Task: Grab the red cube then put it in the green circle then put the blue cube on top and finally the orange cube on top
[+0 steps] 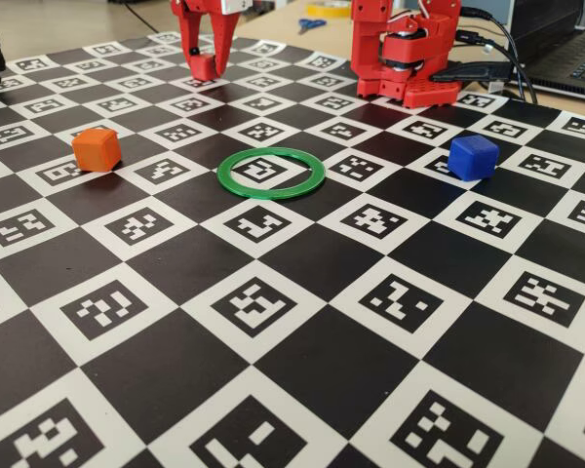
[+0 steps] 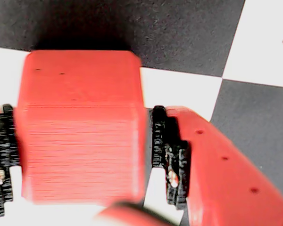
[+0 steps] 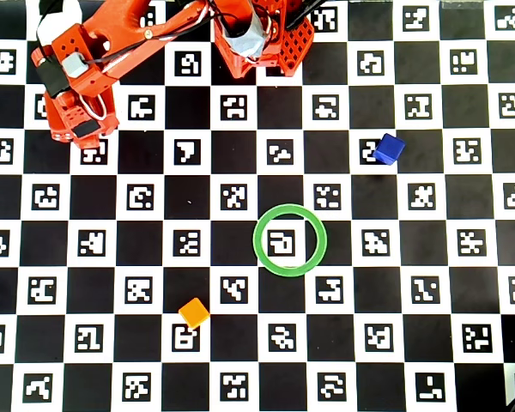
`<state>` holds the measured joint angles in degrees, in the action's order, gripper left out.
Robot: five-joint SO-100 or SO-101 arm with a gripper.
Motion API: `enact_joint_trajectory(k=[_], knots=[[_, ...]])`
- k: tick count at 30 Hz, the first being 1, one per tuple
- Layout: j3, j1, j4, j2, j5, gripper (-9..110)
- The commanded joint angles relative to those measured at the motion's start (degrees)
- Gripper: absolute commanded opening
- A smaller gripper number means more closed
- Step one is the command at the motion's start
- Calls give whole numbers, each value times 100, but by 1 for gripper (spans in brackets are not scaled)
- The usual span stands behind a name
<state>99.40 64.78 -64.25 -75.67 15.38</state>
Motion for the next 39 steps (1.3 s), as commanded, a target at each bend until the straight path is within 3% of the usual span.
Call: enact_joint_trajectory(k=[1,10,26,39], knots=[[-149,-26,62,-114,-26,19],[-132,-44,141,-114,-79,10],[18,-62,448,-352,-193,10],[-1257,-176,-721,-694,-729,6]])
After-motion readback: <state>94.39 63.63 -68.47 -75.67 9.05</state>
